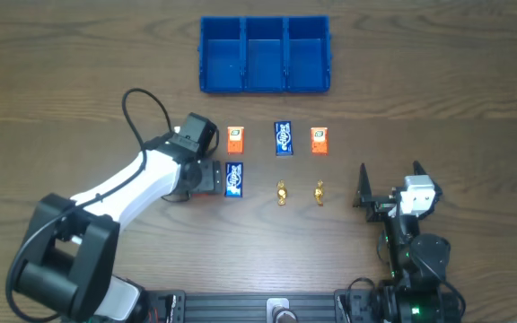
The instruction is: Sort Candies Into Trays
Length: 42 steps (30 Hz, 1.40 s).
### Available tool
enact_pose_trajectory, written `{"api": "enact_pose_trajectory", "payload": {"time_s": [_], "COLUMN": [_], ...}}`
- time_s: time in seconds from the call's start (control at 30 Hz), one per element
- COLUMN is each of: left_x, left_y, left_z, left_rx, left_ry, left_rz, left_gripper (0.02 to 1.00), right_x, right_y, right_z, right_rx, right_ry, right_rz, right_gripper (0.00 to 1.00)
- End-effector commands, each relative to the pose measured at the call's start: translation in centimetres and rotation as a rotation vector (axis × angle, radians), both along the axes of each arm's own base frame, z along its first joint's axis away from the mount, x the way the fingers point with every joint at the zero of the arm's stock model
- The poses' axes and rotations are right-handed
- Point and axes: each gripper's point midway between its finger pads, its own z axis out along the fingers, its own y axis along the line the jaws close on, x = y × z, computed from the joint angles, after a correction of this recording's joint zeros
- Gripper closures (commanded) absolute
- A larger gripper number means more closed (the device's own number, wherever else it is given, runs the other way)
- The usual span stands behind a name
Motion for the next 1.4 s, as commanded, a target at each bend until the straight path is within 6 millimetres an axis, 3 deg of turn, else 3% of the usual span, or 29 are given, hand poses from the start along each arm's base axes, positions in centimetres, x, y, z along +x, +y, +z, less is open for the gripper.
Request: {"api": "enact_pose_trajectory", "payload": {"time_s": [0.03,0.1,0.2,0.27,0.37,0.47,0.57,0.67,0.7,0.8,0.93,1.2,1.4], "left_x": [0.4,0.6,1.0,1.8,4.5,7.5,12.3,17.2,18.8,22.6,25.7,27.5,27.6], "left_y": [-0.4,-0.7,-0.9,-1.4,-2.2,-2.8,-4.0,-5.5,-5.8,-6.0,-6.4,-7.1,-6.6], "left_z": [-0.6,-0.5,-0.1,1.3,6.4,13.1,20.5,25.2,25.9,25.6,21.4,14.7,14.0], "left_rx": [0.016,0.007,-0.006,-0.025,-0.054,-0.041,-0.032,-0.040,-0.040,-0.031,-0.039,-0.015,-0.005], "left_ry": [-0.006,-0.016,-0.033,-0.067,-0.173,-0.296,-0.423,-0.495,-0.498,-0.481,-0.421,-0.333,-0.320], "left_rz": [-0.003,-0.007,0.020,0.031,0.058,0.098,0.113,0.084,0.077,0.084,0.078,0.027,0.034], "left_gripper": [0.454,0.614,0.706,0.730,0.741,0.744,0.750,0.757,0.755,0.752,0.750,0.724,0.704], "right_x": [0.0,0.0,0.0,0.0,0.0,0.0,0.0,0.0,0.0,0.0,0.0,0.0,0.0], "right_y": [0.2,0.2,0.2,0.2,0.2,0.2,0.2,0.2,0.2,0.2,0.2,0.2,0.2], "right_z": [-0.2,-0.2,-0.2,-0.2,-0.2,-0.2,-0.2,-0.2,-0.2,-0.2,-0.2,-0.2,-0.2], "right_rx": [-0.018,-0.018,-0.018,-0.018,-0.018,-0.018,-0.018,-0.018,-0.018,-0.018,-0.018,-0.018,-0.018], "right_ry": [0.003,0.004,0.003,0.004,0.004,0.003,0.004,0.003,0.003,0.003,0.003,0.004,0.004], "right_rz": [0.009,0.009,0.009,0.009,0.009,0.009,0.009,0.009,0.009,0.009,0.009,0.009,0.009], "right_gripper": [0.003,0.003,0.003,0.003,0.003,0.003,0.003,0.003,0.003,0.003,0.003,0.003,0.003]}}
